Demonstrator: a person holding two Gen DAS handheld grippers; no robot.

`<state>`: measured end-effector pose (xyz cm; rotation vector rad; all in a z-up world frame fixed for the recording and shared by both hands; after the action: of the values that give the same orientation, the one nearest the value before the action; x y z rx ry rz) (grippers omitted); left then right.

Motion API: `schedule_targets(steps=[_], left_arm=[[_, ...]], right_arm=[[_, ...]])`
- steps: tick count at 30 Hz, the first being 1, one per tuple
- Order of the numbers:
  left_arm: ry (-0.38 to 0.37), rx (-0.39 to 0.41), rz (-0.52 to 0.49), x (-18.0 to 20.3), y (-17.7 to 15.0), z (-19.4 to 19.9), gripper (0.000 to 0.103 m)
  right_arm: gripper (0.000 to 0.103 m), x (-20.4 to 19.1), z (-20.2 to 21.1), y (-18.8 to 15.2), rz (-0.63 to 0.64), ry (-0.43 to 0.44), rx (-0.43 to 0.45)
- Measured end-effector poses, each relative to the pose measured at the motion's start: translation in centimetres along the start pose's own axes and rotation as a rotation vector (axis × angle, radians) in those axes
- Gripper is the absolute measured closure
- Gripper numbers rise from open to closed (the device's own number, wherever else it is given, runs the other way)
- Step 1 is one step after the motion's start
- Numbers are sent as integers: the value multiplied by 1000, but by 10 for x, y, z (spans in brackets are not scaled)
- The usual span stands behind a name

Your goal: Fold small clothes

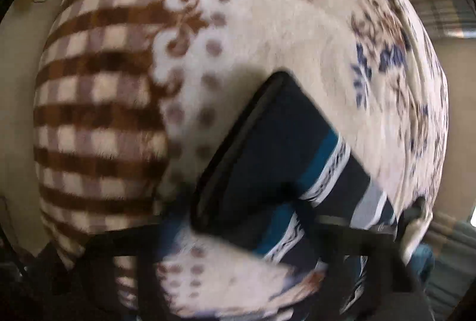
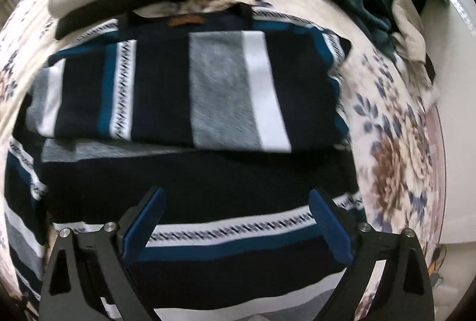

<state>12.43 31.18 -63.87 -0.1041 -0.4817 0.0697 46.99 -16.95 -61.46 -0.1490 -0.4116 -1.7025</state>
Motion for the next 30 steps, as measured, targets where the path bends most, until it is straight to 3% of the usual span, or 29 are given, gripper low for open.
schedule_targets(steps=[1, 4, 7, 9, 11, 14, 19, 22, 24, 26, 28, 30], left_arm=[[-3, 13, -25, 9, 3, -2, 98], [-18, 92, -188, 59, 6, 6, 98], [-41, 161, -453, 130, -9, 17, 98], [-102, 168, -630, 186, -34, 20, 98], [-164, 142, -755, 231, -64, 18, 98], [-267, 48, -925, 287, -139, 3, 98], [-409, -236, -1138, 339, -322, -45, 98], [-421, -388, -1227, 350, -408, -70, 96], [-405, -441, -1276, 349, -439, -80, 93], [-318, -440, -1354, 349, -452, -91, 80], [-269, -395, -1414, 351, -435, -93, 34], [-230, -308, -1411, 347, -402, -80, 17]], right_arm=[[5, 1, -1, -1, -1, -12, -3], [5, 7, -6, -4, 16, -79, -9], [5, 7, -6, -1, 37, -122, 9], [5, 8, -4, 2, 28, -101, 21], [5, 9, -6, 2, -20, -8, -9], [5, 22, -18, -3, -105, 79, -80], [5, 61, -38, -19, -184, 83, -129], [5, 98, -51, -30, -228, 62, -159], [5, 118, -58, -33, -248, 59, -174], [5, 136, -62, -34, -264, 76, -178], [5, 150, -62, -31, -285, 113, -174], [5, 157, -56, -22, -319, 177, -156]])
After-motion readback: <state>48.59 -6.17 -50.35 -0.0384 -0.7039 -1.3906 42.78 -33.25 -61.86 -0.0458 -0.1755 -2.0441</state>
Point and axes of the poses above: each gripper's, at about its wrist camera, not at the fingertips, and z roughly against the way its jaws point, x to its right, y to its top, the point moved 7 cm from there along -z, roughly the way its jaws point, and after that the axes turned 7 degrees about -y, right-handed, at the moved point
